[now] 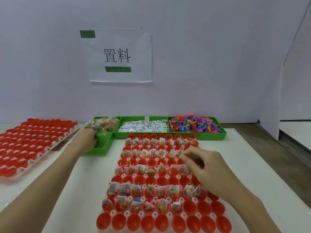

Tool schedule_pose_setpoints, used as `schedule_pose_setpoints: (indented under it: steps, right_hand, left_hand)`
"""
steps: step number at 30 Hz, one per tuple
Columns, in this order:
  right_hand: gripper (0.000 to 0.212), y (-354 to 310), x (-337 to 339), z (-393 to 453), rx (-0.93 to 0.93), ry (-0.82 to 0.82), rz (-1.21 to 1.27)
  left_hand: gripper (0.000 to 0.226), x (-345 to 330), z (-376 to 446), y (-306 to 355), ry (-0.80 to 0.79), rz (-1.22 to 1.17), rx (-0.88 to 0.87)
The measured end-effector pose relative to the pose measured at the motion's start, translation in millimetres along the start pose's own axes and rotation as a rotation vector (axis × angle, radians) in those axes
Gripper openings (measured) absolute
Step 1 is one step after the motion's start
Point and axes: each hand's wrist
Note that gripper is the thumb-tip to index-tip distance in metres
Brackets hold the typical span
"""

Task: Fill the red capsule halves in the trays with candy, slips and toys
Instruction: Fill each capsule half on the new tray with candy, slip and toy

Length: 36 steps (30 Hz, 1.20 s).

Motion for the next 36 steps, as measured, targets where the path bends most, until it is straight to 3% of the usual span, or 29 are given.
schedule_pose_setpoints:
  steps: [10,19,24,30,33,36]
  right_hand:
    - [0.020,1,2,-1,0.009,0.019,-0.013]
    - [0.023,-1,3,-1,0.006,0.017,-0.023]
    - [0.021,-2,4,-1,-0.002,0.022,-0.017]
    - [0.021,-3,6,-1,-0.011,0.015,-0.015]
    - [0.022,-4,7,-2,-0.002,0.027,-0.018]
    - [0.022,-4,7,-3,0.006,0.028,-0.020]
  left_hand:
    - [0.026,0,5,10,0.031,0.074,0.044]
    - [0.039,12,-8,29,0.021,0.453,-0.130]
    - [0.056,16,-11,21,0.122,0.267,-0.159]
    - [0.046,35,-17,44,0.449,-0.061,-0.044]
    - [0.039,43,-30,73,0.654,-0.296,-0.095]
    - [0.032,45,-48,105,0.742,-0.483,-0.151]
Point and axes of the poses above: each hand's wrist, its own z-axis towards the middle knuckle, its own x-axis out of the back of the hand, y = z × x, and after that the axes turned 13 degrees about -x, right-handed
